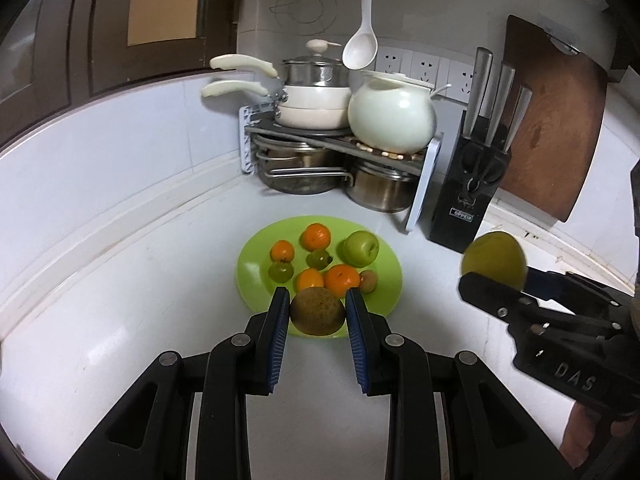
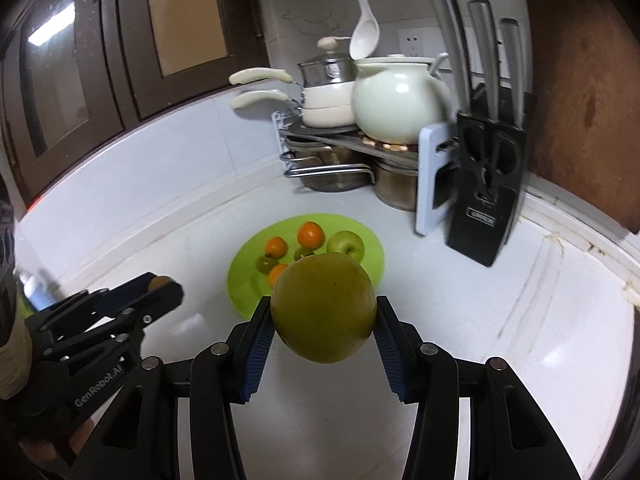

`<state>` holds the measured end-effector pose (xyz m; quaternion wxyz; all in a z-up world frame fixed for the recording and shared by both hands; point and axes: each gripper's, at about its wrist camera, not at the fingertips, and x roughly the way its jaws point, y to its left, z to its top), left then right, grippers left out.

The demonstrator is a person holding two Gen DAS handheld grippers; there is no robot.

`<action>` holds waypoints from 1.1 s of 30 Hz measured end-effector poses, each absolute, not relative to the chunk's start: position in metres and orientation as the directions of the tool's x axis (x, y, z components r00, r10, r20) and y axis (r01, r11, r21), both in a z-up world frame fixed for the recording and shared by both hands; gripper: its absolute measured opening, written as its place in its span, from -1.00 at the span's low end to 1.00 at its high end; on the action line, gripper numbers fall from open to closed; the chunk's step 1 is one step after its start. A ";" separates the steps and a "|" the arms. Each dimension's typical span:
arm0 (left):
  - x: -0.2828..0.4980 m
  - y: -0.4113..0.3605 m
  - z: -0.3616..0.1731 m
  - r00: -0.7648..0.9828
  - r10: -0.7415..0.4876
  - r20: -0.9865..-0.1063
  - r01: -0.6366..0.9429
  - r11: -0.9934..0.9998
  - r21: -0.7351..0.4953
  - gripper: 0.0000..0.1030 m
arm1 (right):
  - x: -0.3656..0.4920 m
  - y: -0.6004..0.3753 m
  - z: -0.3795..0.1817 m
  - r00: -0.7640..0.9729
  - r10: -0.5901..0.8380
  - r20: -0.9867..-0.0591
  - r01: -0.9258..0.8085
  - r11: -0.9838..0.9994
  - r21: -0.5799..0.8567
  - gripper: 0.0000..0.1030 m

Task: Organize fruits
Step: 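Lift and carry the kiwi in the left tool over the plate while the right tool carries the pear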

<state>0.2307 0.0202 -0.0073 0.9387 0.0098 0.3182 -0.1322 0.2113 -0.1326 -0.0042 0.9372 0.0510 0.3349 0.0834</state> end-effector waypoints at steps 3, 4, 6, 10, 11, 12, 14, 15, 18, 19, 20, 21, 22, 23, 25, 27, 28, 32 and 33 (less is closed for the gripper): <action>0.237 0.018 -0.003 0.767 -0.242 -0.594 0.257 0.965 -0.061 -0.44 | 0.218 -0.129 0.000 0.765 0.201 -0.612 -0.142 0.979 0.144 -0.03; 0.240 0.018 -0.001 0.768 -0.239 -0.594 0.256 0.965 -0.057 -0.44 | 0.221 -0.129 0.002 0.768 0.203 -0.607 -0.147 0.979 0.141 -0.03; 0.246 0.017 0.002 0.771 -0.239 -0.591 0.258 0.965 -0.054 -0.44 | 0.227 -0.128 0.005 0.771 0.209 -0.602 -0.158 0.978 0.137 -0.03; 0.262 0.017 0.008 0.766 -0.244 -0.595 0.260 0.964 -0.061 -0.44 | 0.242 -0.128 0.013 0.775 0.220 -0.593 -0.172 0.976 0.137 -0.03; 0.265 0.016 0.009 0.765 -0.244 -0.595 0.260 0.964 -0.061 -0.44 | 0.247 -0.127 0.016 0.778 0.221 -0.588 -0.176 0.975 0.133 -0.03; 0.270 0.016 0.010 0.764 -0.244 -0.597 0.260 0.964 -0.062 -0.44 | 0.251 -0.127 0.018 0.780 0.220 -0.586 -0.180 0.975 0.127 -0.03; 0.279 0.016 0.012 0.763 -0.243 -0.600 0.259 0.964 -0.061 -0.44 | 0.260 -0.126 0.021 0.784 0.222 -0.579 -0.184 0.975 0.124 -0.03; 0.283 0.016 0.013 0.761 -0.242 -0.602 0.259 0.964 -0.060 -0.44 | 0.264 -0.126 0.023 0.785 0.223 -0.577 -0.189 0.975 0.120 -0.03; 0.298 0.016 0.014 0.756 -0.238 -0.609 0.260 0.964 -0.054 -0.44 | 0.277 -0.124 0.025 0.784 0.227 -0.578 -0.196 0.974 0.116 -0.03; 0.303 0.015 0.014 0.755 -0.238 -0.612 0.261 0.964 -0.052 -0.44 | 0.283 -0.123 0.025 0.781 0.230 -0.581 -0.199 0.973 0.118 -0.03; 0.307 0.015 0.014 0.753 -0.237 -0.614 0.263 0.964 -0.050 -0.44 | 0.287 -0.123 0.025 0.779 0.232 -0.583 -0.202 0.972 0.118 -0.03; 0.311 0.015 0.014 0.750 -0.235 -0.618 0.263 0.964 -0.047 -0.44 | 0.291 -0.121 0.024 0.777 0.233 -0.585 -0.205 0.972 0.115 -0.03; 0.316 0.015 0.013 0.748 -0.233 -0.621 0.264 0.964 -0.043 -0.44 | 0.296 -0.120 0.023 0.774 0.233 -0.589 -0.206 0.972 0.113 -0.03; 0.321 0.015 0.013 0.747 -0.230 -0.624 0.263 0.964 -0.041 -0.44 | 0.300 -0.119 0.022 0.773 0.234 -0.590 -0.209 0.972 0.111 -0.03; 0.331 0.016 0.010 0.740 -0.229 -0.632 0.264 0.964 -0.040 -0.44 | 0.308 -0.117 0.020 0.767 0.232 -0.598 -0.211 0.972 0.107 -0.03; 0.341 0.017 0.007 0.734 -0.227 -0.640 0.262 0.964 -0.042 -0.44 | 0.318 -0.116 0.017 0.760 0.237 -0.605 -0.216 0.970 0.109 -0.03; 0.347 0.017 0.005 0.731 -0.226 -0.644 0.259 0.965 -0.044 -0.44 | 0.323 -0.115 0.014 0.754 0.238 -0.612 -0.218 0.970 0.108 -0.03; 0.366 0.019 -0.006 0.712 -0.225 -0.665 0.254 0.966 -0.055 -0.44 | 0.343 -0.111 0.003 0.736 0.246 -0.631 -0.226 0.967 0.114 -0.03; 0.372 0.020 -0.009 0.708 -0.224 -0.670 0.253 0.966 -0.056 -0.44 | 0.347 -0.109 0.001 0.732 0.247 -0.635 -0.227 0.967 0.114 -0.03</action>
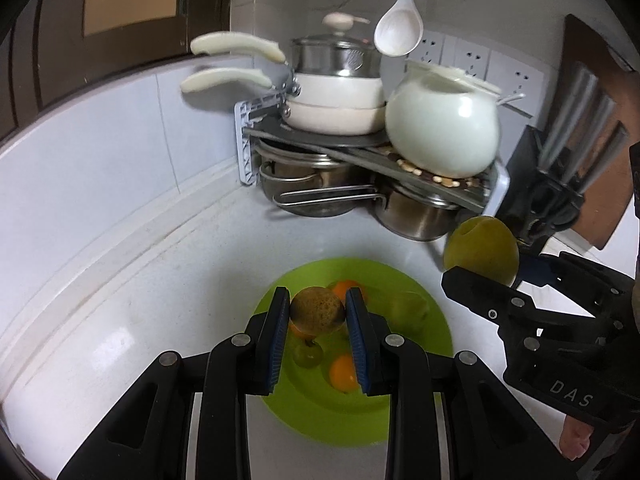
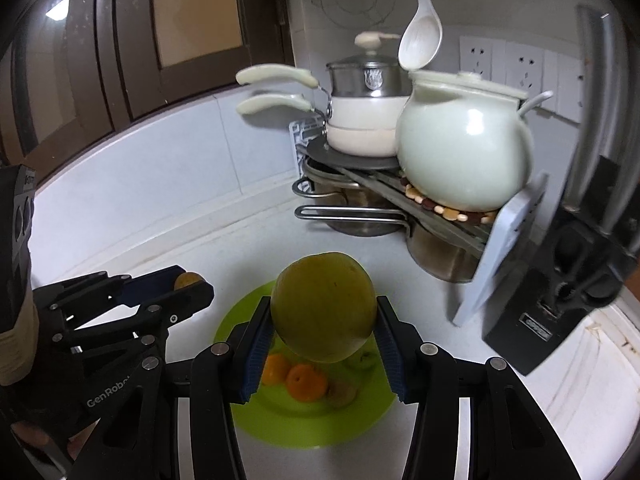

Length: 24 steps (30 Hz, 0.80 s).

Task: Organize fruits
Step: 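Lift and carry the kiwi in the left tool over the plate while the right tool carries the pear, then open the left tool to drop the kiwi while the right tool drops the pear onto the plate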

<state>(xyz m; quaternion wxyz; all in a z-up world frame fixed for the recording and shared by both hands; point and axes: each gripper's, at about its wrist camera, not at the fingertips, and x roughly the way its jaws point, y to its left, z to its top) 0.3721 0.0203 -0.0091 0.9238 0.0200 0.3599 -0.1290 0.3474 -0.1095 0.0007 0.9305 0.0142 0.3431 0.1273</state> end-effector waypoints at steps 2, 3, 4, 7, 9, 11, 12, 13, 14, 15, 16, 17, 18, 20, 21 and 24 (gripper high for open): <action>0.383 0.022 -0.016 0.700 -0.220 -0.680 0.249 0.967 -0.057 -0.44 | 0.358 -0.107 -0.006 0.721 0.249 -0.647 -0.233 0.966 0.112 -0.03; 0.388 0.023 -0.019 0.696 -0.218 -0.684 0.246 0.967 -0.058 -0.44 | 0.365 -0.107 -0.010 0.714 0.253 -0.653 -0.238 0.965 0.114 -0.03; 0.394 0.023 -0.022 0.692 -0.218 -0.688 0.244 0.968 -0.061 -0.44 | 0.370 -0.106 -0.014 0.709 0.254 -0.658 -0.240 0.964 0.114 -0.03; 0.411 0.025 -0.033 0.677 -0.218 -0.703 0.243 0.968 -0.067 -0.44 | 0.387 -0.104 -0.024 0.693 0.256 -0.674 -0.246 0.963 0.113 -0.03; 0.422 0.025 -0.040 0.665 -0.217 -0.715 0.245 0.967 -0.066 -0.44 | 0.396 -0.103 -0.031 0.684 0.257 -0.683 -0.246 0.962 0.115 -0.03; 0.431 0.023 -0.049 0.652 -0.216 -0.727 0.250 0.966 -0.063 -0.44 | 0.405 -0.103 -0.040 0.671 0.255 -0.696 -0.247 0.962 0.114 -0.03; 0.435 0.022 -0.053 0.646 -0.216 -0.732 0.252 0.966 -0.063 -0.44 | 0.410 -0.103 -0.045 0.663 0.256 -0.703 -0.249 0.962 0.115 -0.03; 0.439 0.021 -0.057 0.640 -0.218 -0.737 0.256 0.965 -0.063 -0.44 | 0.414 -0.103 -0.049 0.656 0.256 -0.710 -0.250 0.961 0.116 -0.03; 0.442 0.020 -0.061 0.633 -0.220 -0.742 0.257 0.964 -0.066 -0.44 | 0.417 -0.103 -0.053 0.649 0.257 -0.716 -0.249 0.961 0.119 -0.03; 0.445 0.020 -0.064 0.627 -0.226 -0.746 0.261 0.963 -0.072 -0.44 | 0.421 -0.103 -0.057 0.643 0.258 -0.721 -0.249 0.961 0.123 -0.03; 0.449 0.019 -0.068 0.622 -0.231 -0.748 0.264 0.961 -0.078 -0.44 | 0.423 -0.103 -0.060 0.636 0.259 -0.727 -0.249 0.960 0.125 -0.03; 0.451 0.018 -0.070 0.618 -0.235 -0.750 0.266 0.961 -0.081 -0.44 | 0.426 -0.104 -0.064 0.630 0.260 -0.732 -0.248 0.960 0.128 -0.03; 0.453 0.017 -0.073 0.612 -0.241 -0.753 0.272 0.959 -0.085 -0.44 | 0.428 -0.104 -0.067 0.625 0.261 -0.735 -0.248 0.960 0.131 -0.03; 0.457 0.014 -0.077 0.602 -0.254 -0.757 0.284 0.954 -0.094 -0.44 | 0.431 -0.104 -0.072 0.617 0.265 -0.741 -0.248 0.959 0.136 -0.03; 0.458 0.013 -0.079 0.597 -0.255 -0.760 0.289 0.953 -0.093 -0.44 | 0.432 -0.105 -0.074 0.613 0.266 -0.744 -0.248 0.959 0.139 -0.03; 0.464 0.010 -0.085 0.581 -0.263 -0.771 0.298 0.949 -0.099 -0.44 | 0.436 -0.107 -0.079 0.602 0.276 -0.749 -0.250 0.956 0.152 -0.02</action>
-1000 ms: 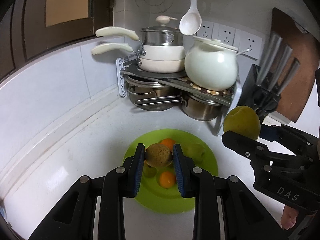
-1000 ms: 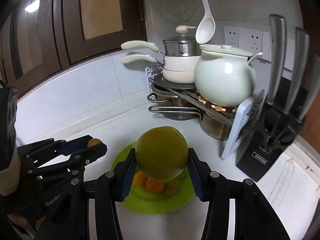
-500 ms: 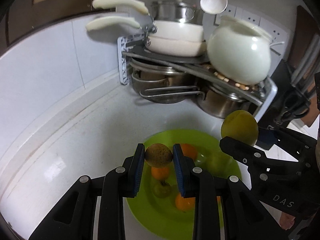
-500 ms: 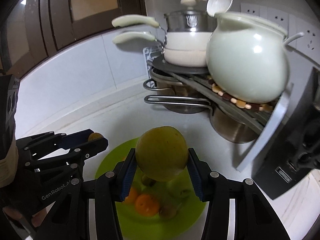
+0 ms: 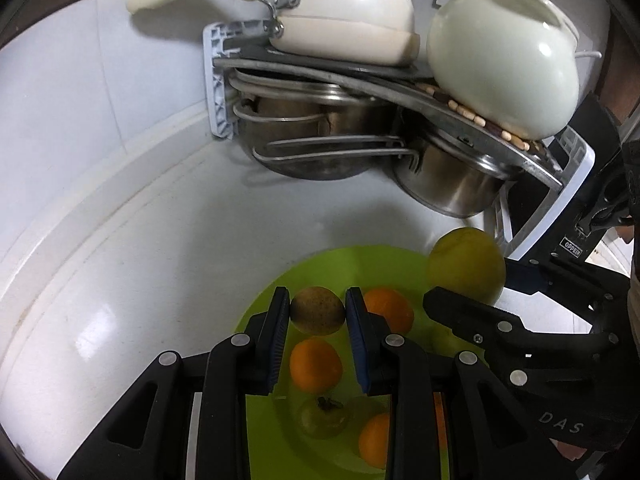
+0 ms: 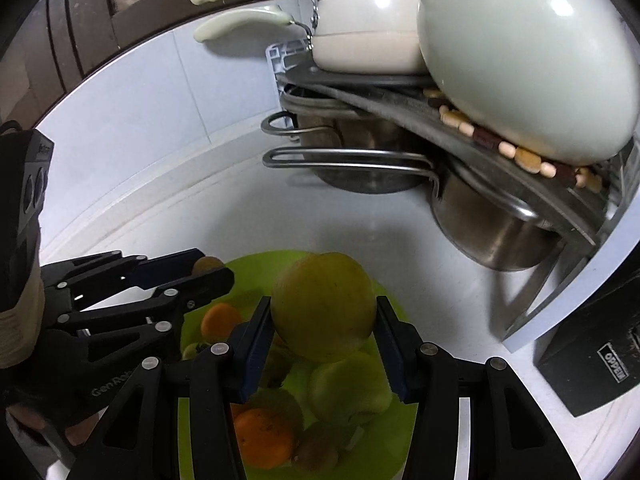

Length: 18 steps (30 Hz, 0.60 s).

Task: Organize fruits
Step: 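Open the left tool to drop the kiwi while the right tool drops the pear onto the plate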

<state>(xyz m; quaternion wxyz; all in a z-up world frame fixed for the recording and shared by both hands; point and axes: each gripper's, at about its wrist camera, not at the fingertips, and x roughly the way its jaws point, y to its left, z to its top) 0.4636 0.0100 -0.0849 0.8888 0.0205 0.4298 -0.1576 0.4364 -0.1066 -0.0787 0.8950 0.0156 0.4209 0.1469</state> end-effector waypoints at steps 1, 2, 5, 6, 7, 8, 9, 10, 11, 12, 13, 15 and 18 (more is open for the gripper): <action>0.464 0.010 -0.086 0.574 -0.267 -0.774 0.302 0.948 -0.103 -0.42 | 0.437 -0.107 -0.080 0.598 0.277 -0.752 -0.249 0.956 0.155 -0.02; 0.464 0.010 -0.086 0.573 -0.270 -0.774 0.304 0.947 -0.106 -0.38 | 0.438 -0.107 -0.081 0.592 0.279 -0.756 -0.247 0.956 0.160 -0.02; 0.462 0.013 -0.084 0.582 -0.252 -0.773 0.286 0.953 -0.096 -0.23 | 0.439 -0.108 -0.085 0.578 0.286 -0.764 -0.246 0.954 0.171 -0.01; 0.460 0.016 -0.083 0.581 -0.253 -0.773 0.283 0.954 -0.098 -0.23 | 0.438 -0.108 -0.086 0.576 0.286 -0.766 -0.248 0.954 0.170 -0.01; 0.458 0.018 -0.082 0.583 -0.245 -0.774 0.276 0.956 -0.094 -0.20 | 0.436 -0.107 -0.085 0.580 0.286 -0.763 -0.252 0.953 0.165 0.00; 0.457 0.019 -0.080 0.585 -0.235 -0.776 0.268 0.959 -0.088 -0.19 | 0.434 -0.106 -0.083 0.588 0.278 -0.760 -0.252 0.955 0.154 0.04; 0.455 0.021 -0.079 0.590 -0.225 -0.776 0.258 0.962 -0.083 -0.16 | 0.433 -0.105 -0.081 0.597 0.269 -0.755 -0.252 0.957 0.142 0.13; 0.453 0.023 -0.077 0.595 -0.219 -0.774 0.250 0.965 -0.081 -0.14 | 0.431 -0.104 -0.079 0.606 0.265 -0.750 -0.253 0.958 0.134 0.14; 0.450 0.025 -0.075 0.599 -0.214 -0.771 0.244 0.967 -0.079 -0.14 | 0.429 -0.104 -0.076 0.611 0.267 -0.745 -0.255 0.958 0.134 0.14; 0.448 0.027 -0.072 0.607 -0.206 -0.768 0.236 0.969 -0.073 -0.11 | 0.427 -0.104 -0.074 0.616 0.270 -0.740 -0.258 0.957 0.134 0.14; 0.444 0.029 -0.069 0.617 -0.198 -0.762 0.226 0.972 -0.069 -0.08 | 0.424 -0.104 -0.072 0.621 0.265 -0.737 -0.258 0.958 0.128 0.14; 0.436 0.032 -0.063 0.632 -0.192 -0.751 0.214 0.974 -0.069 -0.06 | 0.418 -0.105 -0.069 0.629 0.255 -0.734 -0.255 0.960 0.115 0.14; 0.420 0.034 -0.055 0.653 -0.178 -0.736 0.197 0.979 -0.062 -0.01 | 0.405 -0.108 -0.062 0.641 0.258 -0.723 -0.252 0.960 0.119 0.14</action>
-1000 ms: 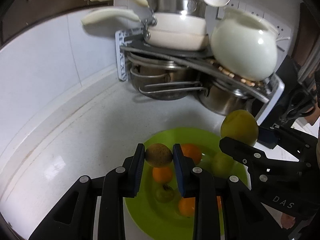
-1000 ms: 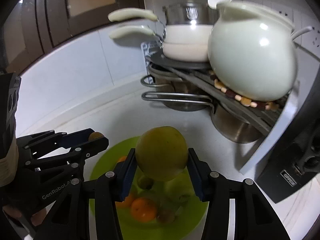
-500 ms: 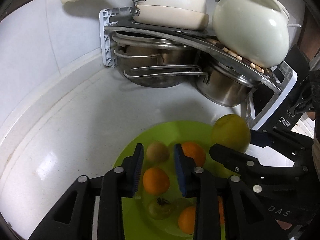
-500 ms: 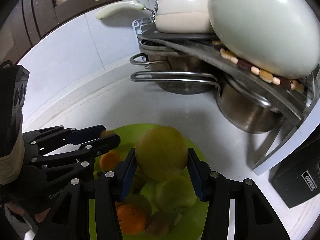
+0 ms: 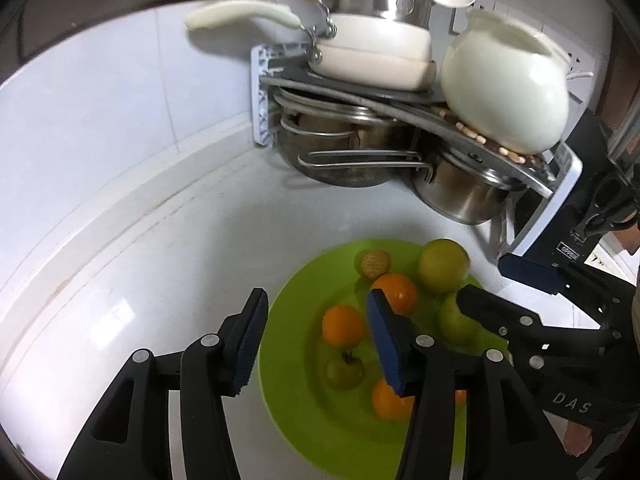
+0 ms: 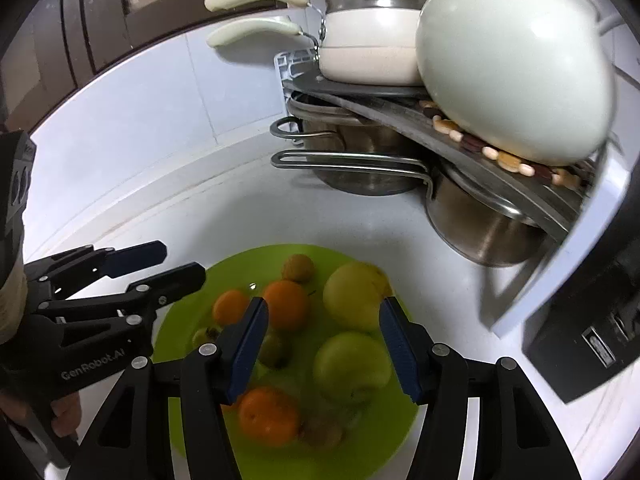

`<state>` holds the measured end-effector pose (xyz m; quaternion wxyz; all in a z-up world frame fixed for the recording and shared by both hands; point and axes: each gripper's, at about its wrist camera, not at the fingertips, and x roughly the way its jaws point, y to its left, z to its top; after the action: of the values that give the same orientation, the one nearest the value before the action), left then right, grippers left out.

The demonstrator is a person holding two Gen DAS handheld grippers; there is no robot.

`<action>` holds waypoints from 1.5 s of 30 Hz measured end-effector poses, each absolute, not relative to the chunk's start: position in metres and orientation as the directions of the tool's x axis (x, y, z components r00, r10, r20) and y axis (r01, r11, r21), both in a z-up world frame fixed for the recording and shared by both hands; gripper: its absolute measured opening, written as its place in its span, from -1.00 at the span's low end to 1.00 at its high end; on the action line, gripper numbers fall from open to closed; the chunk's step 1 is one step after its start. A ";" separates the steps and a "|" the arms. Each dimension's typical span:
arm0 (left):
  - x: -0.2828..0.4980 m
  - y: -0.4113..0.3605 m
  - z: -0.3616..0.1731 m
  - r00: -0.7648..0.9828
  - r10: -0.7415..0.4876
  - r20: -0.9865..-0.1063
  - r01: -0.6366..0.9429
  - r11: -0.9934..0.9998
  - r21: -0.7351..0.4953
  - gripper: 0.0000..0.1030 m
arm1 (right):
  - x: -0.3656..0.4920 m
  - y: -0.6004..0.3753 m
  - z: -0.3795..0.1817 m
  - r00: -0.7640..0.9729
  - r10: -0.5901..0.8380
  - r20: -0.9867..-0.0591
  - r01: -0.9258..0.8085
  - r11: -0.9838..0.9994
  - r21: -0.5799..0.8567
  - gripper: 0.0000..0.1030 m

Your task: Organize fruits

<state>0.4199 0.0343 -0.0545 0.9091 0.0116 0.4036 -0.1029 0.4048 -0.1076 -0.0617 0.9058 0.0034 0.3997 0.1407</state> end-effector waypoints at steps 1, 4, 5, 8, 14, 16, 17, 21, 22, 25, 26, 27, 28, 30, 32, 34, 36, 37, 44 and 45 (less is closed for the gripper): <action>0.413 0.034 -0.051 0.661 -0.171 -0.730 0.190 0.980 -0.058 0.01 | 0.399 -0.109 -0.059 0.648 0.256 -0.717 -0.248 0.962 0.119 0.14; 0.395 0.035 -0.042 0.681 -0.157 -0.715 0.174 0.983 -0.051 0.08 | 0.380 -0.111 -0.047 0.675 0.244 -0.697 -0.241 0.965 0.104 0.19; 0.389 0.035 -0.039 0.686 -0.156 -0.711 0.171 0.984 -0.051 0.09 | 0.374 -0.112 -0.044 0.685 0.241 -0.688 -0.239 0.966 0.101 0.25; 0.366 0.035 -0.028 0.708 -0.140 -0.692 0.155 0.987 -0.042 0.14 | 0.354 -0.114 -0.032 0.716 0.229 -0.659 -0.233 0.969 0.084 0.30; 0.322 0.042 -0.012 0.758 -0.114 -0.642 0.116 0.992 -0.039 0.45 | 0.307 -0.116 -0.015 0.775 0.199 -0.600 -0.207 0.977 0.056 0.51; 0.308 0.045 -0.010 0.773 -0.102 -0.626 0.104 0.994 -0.033 0.58 | 0.294 -0.117 -0.012 0.787 0.184 -0.589 -0.189 0.981 0.054 0.53; 0.301 0.047 -0.009 0.781 -0.095 -0.617 0.100 0.995 -0.027 0.60 | 0.287 -0.118 -0.012 0.790 0.177 -0.587 -0.178 0.982 0.056 0.54; 0.274 0.053 -0.007 0.798 -0.082 -0.597 0.106 0.994 0.005 0.70 | 0.260 -0.121 -0.011 0.804 0.145 -0.577 -0.124 0.989 0.076 0.61; 0.268 0.055 -0.006 0.801 -0.084 -0.593 0.111 0.994 0.010 0.72 | 0.253 -0.120 -0.011 0.808 0.135 -0.573 -0.109 0.991 0.080 0.62; 0.251 0.059 -0.004 0.807 -0.092 -0.584 0.129 0.991 0.021 0.77 | 0.233 -0.121 -0.010 0.819 0.107 -0.564 -0.067 0.994 0.091 0.63; 0.247 0.060 -0.004 0.809 -0.097 -0.580 0.136 0.990 0.024 0.78 | 0.226 -0.120 -0.009 0.821 0.098 -0.562 -0.055 0.994 0.094 0.64; 0.242 0.060 -0.002 0.812 -0.101 -0.575 0.143 0.989 0.027 0.78 | 0.220 -0.121 -0.009 0.824 0.092 -0.558 -0.047 0.994 0.095 0.64; 0.236 0.061 -0.001 0.814 -0.107 -0.571 0.150 0.988 0.027 0.79 | 0.213 -0.121 -0.008 0.828 0.084 -0.554 -0.038 0.995 0.094 0.64; 0.226 0.061 0.001 0.816 -0.114 -0.566 0.157 0.987 0.029 0.79 | 0.201 -0.121 -0.007 0.835 0.066 -0.546 -0.022 0.996 0.088 0.67; 0.215 0.061 0.004 0.822 -0.113 -0.559 0.160 0.986 0.036 0.80 | 0.189 -0.121 -0.005 0.839 0.060 -0.541 -0.013 0.996 0.089 0.69; 0.203 0.060 0.008 0.829 -0.107 -0.548 0.154 0.987 0.040 0.82 | 0.178 -0.123 -0.002 0.842 0.064 -0.535 -0.017 0.996 0.092 0.69; 0.191 0.060 0.012 0.838 -0.104 -0.536 0.146 0.989 0.036 0.85 | 0.170 -0.123 0.001 0.847 0.069 -0.527 -0.029 0.996 0.085 0.69; 0.184 0.059 0.014 0.843 -0.101 -0.529 0.140 0.989 0.035 0.89 | 0.165 -0.124 0.003 0.850 0.074 -0.522 -0.037 0.996 0.080 0.69; 0.142 0.052 0.020 0.849 -0.089 -0.521 0.115 0.993 0.018 0.95 | 0.128 -0.132 0.012 0.856 0.106 -0.506 -0.081 0.994 0.072 0.74; 0.135 0.051 0.021 0.851 -0.083 -0.518 0.108 0.994 0.019 0.96 | 0.123 -0.133 0.013 0.858 0.110 -0.502 -0.084 0.994 0.073 0.75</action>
<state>0.1348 0.0507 0.0208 0.9618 0.0238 0.2682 -0.0497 0.1233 -0.1328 0.0130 0.9635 0.0242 0.2618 0.0504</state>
